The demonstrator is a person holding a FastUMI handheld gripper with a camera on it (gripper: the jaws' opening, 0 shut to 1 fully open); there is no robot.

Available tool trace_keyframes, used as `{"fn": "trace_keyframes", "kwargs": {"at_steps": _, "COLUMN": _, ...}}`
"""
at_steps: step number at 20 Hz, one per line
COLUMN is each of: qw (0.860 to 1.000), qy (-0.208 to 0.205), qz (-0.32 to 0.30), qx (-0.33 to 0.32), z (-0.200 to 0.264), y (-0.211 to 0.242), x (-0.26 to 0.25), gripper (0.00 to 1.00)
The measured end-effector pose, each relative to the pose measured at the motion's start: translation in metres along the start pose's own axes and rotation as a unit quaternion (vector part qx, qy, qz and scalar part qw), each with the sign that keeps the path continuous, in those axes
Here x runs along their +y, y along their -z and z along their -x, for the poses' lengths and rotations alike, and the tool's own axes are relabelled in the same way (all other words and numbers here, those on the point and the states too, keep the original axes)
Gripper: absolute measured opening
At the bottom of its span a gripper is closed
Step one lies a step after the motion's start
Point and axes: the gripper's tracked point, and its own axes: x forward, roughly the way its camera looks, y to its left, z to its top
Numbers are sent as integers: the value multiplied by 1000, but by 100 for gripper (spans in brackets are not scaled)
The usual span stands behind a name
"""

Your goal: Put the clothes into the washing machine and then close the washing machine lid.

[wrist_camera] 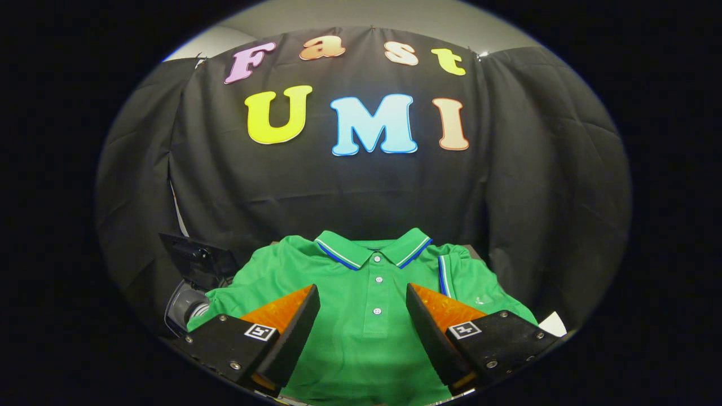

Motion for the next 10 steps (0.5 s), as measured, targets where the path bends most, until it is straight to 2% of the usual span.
{"fn": "trace_keyframes", "kwargs": {"at_steps": 3, "qw": 999, "qy": 0, "qz": 16, "qx": 35, "z": -14, "y": 9, "x": -4, "gripper": 95}}
{"fn": "trace_keyframes", "kwargs": {"at_steps": 10, "qw": 994, "qy": -23, "qz": 8, "qx": 103, "z": -33, "y": 31, "x": -3, "gripper": 95}}
